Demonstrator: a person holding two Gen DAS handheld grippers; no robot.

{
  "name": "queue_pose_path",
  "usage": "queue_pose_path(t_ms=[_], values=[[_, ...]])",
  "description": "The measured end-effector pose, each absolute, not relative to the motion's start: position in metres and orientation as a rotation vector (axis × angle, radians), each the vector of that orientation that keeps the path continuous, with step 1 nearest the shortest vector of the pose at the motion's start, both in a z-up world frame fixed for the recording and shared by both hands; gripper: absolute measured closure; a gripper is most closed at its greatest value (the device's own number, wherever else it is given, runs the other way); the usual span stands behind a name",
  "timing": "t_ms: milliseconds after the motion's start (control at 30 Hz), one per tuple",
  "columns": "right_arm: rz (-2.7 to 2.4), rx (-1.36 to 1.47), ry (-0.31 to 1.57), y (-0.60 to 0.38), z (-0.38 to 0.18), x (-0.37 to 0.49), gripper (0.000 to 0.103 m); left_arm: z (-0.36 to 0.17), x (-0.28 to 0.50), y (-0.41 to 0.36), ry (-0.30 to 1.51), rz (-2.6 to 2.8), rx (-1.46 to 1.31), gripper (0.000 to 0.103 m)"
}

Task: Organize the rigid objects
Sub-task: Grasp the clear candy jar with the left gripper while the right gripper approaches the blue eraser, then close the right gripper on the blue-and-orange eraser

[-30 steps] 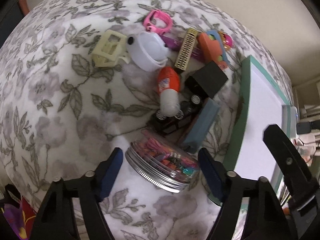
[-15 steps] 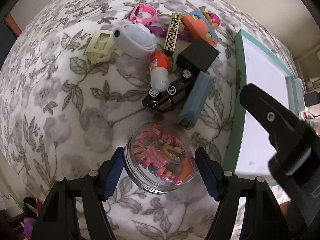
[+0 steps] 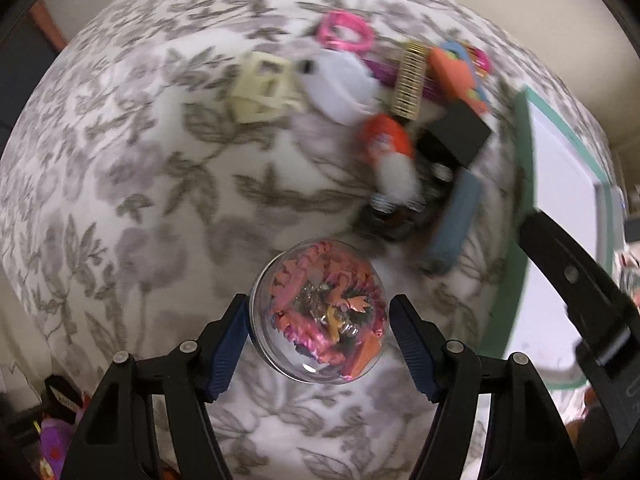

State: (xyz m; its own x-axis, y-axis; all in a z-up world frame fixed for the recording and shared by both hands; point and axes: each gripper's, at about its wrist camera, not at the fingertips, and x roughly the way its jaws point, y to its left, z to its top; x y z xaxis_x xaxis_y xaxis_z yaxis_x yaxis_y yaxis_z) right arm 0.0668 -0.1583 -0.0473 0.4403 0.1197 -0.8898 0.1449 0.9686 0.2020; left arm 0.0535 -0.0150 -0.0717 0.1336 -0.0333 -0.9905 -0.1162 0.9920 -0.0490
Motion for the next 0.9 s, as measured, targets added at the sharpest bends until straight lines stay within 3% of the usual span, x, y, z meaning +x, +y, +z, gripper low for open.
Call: queue_pose_path(t_ms=[333,400,533,700,900], values=[[0.049,0.256,1.147,-0.138,-0.057,0.074,0.024,-0.071,0.059,0.022,1.442,0.079,-0.274,0.031],[0.062,0.276,1.154,-0.136,-0.06,0.076,0.032,-0.072,0.059,0.027,1.442,0.076,-0.29,0.031],[0.082,0.319,1.165,-0.134,-0.065,0.08,0.034,-0.077,0.053,0.044,1.442,0.073,-0.323,0.031],[0.086,0.342,1.192,-0.133,-0.073,0.083,0.048,-0.082,0.053,0.07,1.458,0.058,-0.415,0.031],[0.089,0.271,1.205,-0.124,-0.077,0.083,0.052,-0.095,0.051,0.098,1.473,0.034,-0.492,0.03]])
